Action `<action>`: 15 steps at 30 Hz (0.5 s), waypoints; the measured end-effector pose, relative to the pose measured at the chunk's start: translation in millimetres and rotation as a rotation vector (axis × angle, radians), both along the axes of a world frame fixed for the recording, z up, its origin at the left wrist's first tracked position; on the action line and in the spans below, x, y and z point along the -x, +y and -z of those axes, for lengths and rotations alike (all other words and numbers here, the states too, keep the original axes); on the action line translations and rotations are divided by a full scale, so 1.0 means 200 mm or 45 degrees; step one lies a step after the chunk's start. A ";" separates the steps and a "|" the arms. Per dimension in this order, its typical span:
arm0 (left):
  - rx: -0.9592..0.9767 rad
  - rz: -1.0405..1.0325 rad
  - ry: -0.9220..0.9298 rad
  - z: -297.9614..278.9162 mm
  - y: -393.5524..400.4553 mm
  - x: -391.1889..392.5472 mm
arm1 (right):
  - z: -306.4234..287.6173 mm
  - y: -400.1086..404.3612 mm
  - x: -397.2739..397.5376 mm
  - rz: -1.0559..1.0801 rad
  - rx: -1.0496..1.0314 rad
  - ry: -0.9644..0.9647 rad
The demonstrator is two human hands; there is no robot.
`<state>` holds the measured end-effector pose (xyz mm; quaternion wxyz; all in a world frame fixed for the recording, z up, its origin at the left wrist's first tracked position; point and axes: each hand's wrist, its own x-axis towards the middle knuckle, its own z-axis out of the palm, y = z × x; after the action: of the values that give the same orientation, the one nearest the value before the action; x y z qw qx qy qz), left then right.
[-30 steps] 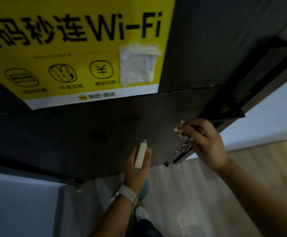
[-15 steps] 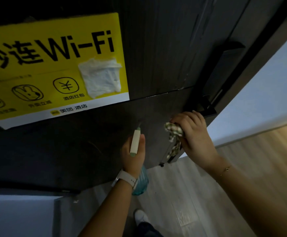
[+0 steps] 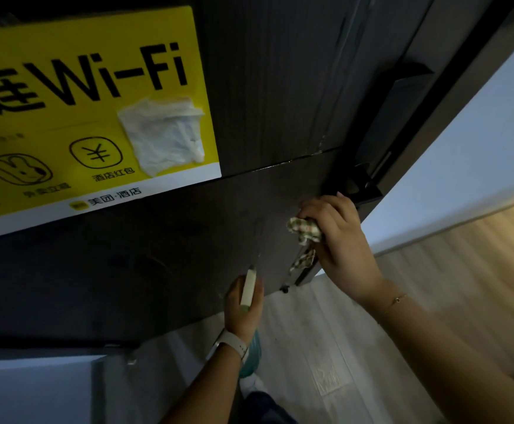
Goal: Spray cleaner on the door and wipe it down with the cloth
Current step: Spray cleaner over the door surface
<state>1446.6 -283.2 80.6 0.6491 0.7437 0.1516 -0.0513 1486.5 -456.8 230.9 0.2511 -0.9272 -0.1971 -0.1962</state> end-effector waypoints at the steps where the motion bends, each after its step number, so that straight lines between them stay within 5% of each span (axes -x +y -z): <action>1: 0.008 0.002 0.031 0.03 -0.01 0.00 | 0.00 0.00 0.00 0.002 0.002 0.004; 15: 0.022 -0.103 0.242 0.24 0.00 0.02 | 0.03 0.02 0.01 0.043 -0.041 -0.038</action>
<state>1442.3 -283.6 33.0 0.6396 0.7232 0.2421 -0.0966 1485.3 -452.6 225.3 0.2597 -0.9232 -0.1818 -0.2173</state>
